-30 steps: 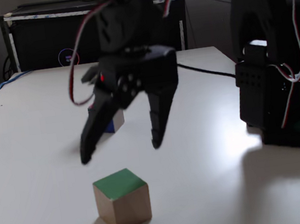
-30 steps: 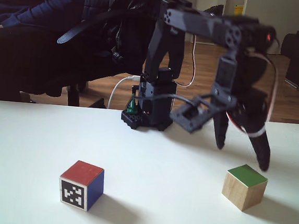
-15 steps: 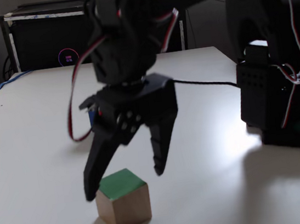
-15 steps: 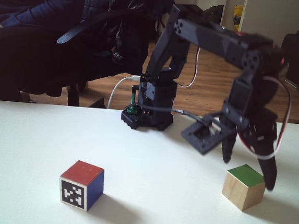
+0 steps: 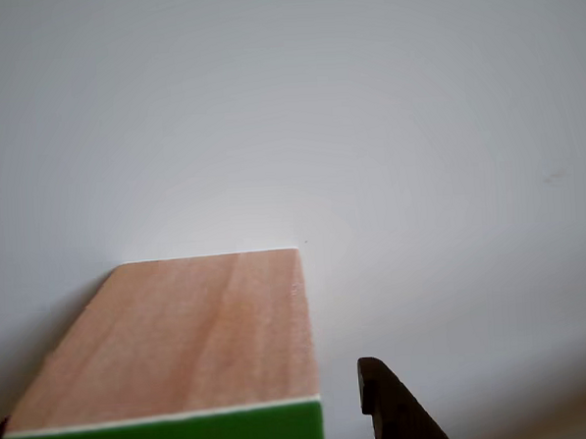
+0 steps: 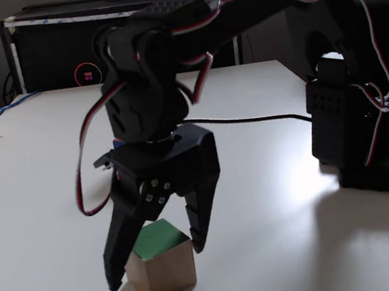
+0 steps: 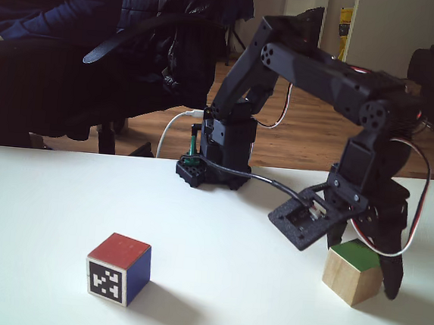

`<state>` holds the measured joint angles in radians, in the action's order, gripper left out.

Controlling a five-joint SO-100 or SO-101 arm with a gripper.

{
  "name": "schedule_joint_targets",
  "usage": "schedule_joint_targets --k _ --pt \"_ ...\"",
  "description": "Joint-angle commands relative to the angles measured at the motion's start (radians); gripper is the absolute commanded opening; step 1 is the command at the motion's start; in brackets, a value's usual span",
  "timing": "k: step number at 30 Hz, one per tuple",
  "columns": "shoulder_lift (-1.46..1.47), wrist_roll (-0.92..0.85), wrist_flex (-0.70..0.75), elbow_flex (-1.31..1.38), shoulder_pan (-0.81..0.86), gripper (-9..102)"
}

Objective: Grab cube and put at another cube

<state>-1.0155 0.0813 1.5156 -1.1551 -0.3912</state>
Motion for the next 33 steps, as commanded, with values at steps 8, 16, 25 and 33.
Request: schedule_joint_targets --k 8,16,25,33 --pt "0.028 -0.006 -0.028 0.081 0.040 24" --pt "-0.040 0.018 -0.021 0.074 0.077 9" --pt "-0.416 -0.009 0.086 0.012 0.221 10" --pt "-0.583 -0.144 0.224 0.069 0.557 9"
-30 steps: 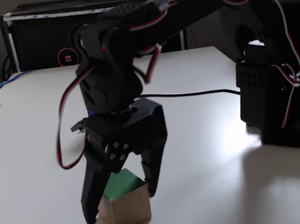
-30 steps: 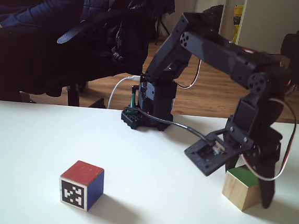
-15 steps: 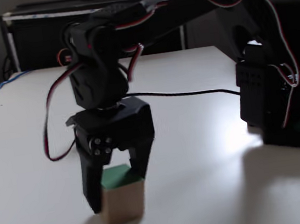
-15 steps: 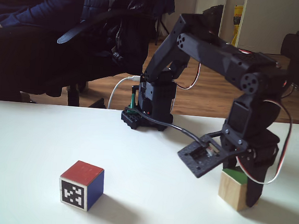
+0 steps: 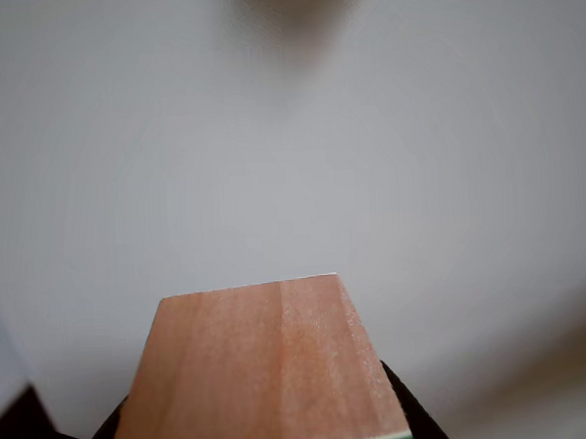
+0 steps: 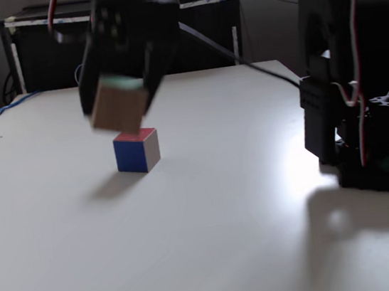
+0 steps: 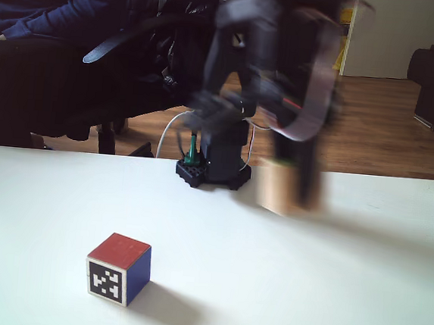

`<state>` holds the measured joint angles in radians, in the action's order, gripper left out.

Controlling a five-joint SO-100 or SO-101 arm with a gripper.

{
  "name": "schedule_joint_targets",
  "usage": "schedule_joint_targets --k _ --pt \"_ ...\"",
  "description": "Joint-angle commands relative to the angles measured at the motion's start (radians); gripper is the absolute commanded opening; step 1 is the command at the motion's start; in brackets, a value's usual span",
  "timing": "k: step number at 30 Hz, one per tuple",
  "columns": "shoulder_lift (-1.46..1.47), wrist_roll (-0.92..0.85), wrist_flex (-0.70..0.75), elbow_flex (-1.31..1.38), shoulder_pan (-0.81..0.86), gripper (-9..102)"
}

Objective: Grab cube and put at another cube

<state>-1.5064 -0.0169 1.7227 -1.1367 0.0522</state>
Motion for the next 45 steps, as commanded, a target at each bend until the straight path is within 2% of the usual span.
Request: schedule_joint_targets --k 1,8,19,45 --pt "-0.100 -0.064 0.017 0.051 0.156 9" --pt "-0.067 -0.137 0.018 0.038 0.387 11" --pt "0.040 -0.213 0.002 0.026 0.577 10" --pt "0.261 -0.175 -0.023 0.104 0.525 10"
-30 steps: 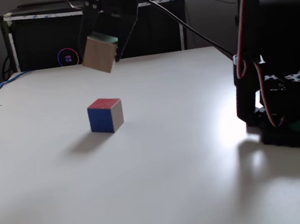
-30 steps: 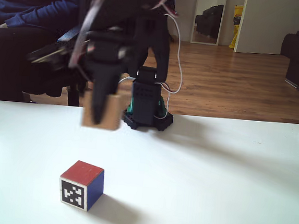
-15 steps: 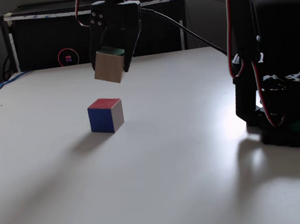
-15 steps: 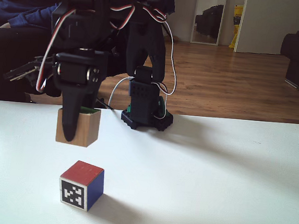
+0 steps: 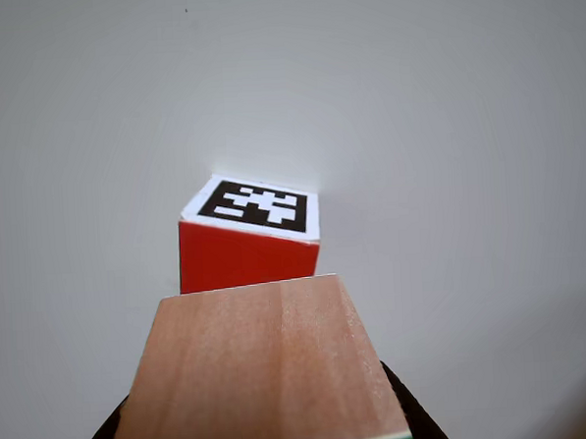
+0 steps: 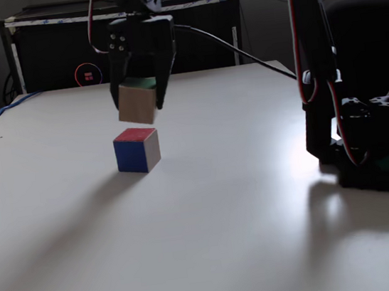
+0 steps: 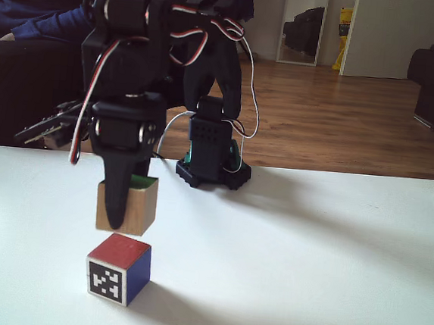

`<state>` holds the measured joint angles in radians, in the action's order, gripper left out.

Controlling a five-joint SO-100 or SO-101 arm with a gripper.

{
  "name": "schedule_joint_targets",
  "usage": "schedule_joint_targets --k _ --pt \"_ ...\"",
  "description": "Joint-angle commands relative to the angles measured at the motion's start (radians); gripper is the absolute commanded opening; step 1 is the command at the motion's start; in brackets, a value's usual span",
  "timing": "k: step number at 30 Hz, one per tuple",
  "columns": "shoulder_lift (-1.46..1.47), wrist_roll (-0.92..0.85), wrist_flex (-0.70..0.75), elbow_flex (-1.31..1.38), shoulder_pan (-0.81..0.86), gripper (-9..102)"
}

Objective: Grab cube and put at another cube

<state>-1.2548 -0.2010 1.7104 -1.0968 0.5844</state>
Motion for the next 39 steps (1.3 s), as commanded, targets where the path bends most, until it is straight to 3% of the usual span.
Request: schedule_joint_targets --k 1,13,24,39 --pt "0.028 0.011 -0.011 0.081 -0.006 10" --pt "0.164 0.015 0.005 0.195 0.006 11" --pt "0.166 0.000 0.057 0.210 -0.017 29" --pt "0.055 0.014 0.097 0.192 -0.021 37"
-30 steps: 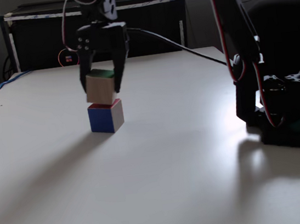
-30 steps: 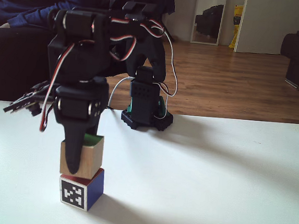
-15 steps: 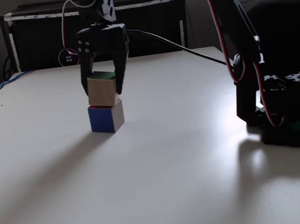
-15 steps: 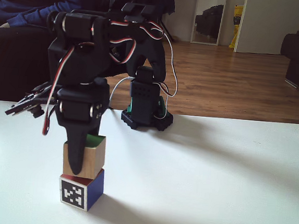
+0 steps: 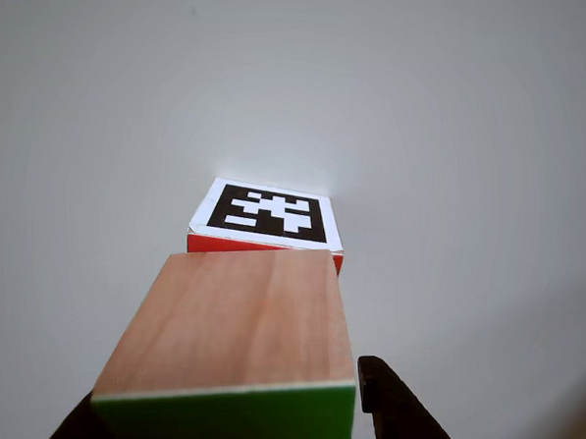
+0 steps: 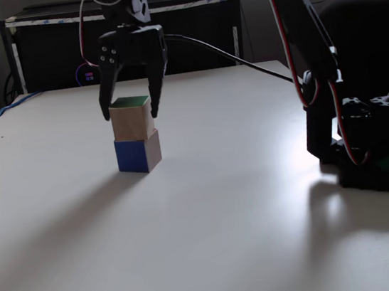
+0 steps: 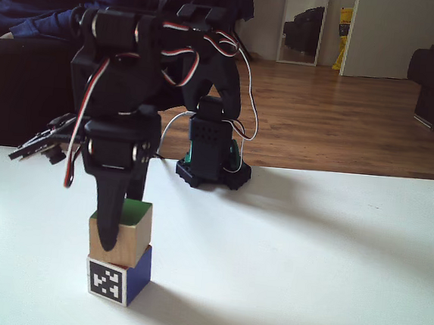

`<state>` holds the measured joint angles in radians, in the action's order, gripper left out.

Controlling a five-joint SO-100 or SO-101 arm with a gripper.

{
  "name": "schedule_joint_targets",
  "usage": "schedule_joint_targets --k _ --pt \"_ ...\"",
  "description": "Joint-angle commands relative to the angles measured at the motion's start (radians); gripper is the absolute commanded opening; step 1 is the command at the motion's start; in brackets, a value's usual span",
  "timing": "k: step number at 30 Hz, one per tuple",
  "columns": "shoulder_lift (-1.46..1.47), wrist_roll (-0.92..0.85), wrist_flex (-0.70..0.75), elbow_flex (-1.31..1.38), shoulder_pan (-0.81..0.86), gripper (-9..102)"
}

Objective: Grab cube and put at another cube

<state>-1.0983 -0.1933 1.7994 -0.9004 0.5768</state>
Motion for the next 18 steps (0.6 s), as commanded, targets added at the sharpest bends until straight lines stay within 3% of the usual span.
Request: schedule_joint_targets --k 1,5,11,16,18 --pt "-0.144 0.008 0.008 -0.026 -0.018 37" --pt "-0.451 0.017 0.008 -0.224 -0.066 40" --pt "-1.181 0.035 0.008 -0.529 -0.178 43" --pt "-1.637 0.077 -0.084 -0.755 -0.379 23" --pt "-1.729 0.132 -0.166 -0.877 -0.433 9"
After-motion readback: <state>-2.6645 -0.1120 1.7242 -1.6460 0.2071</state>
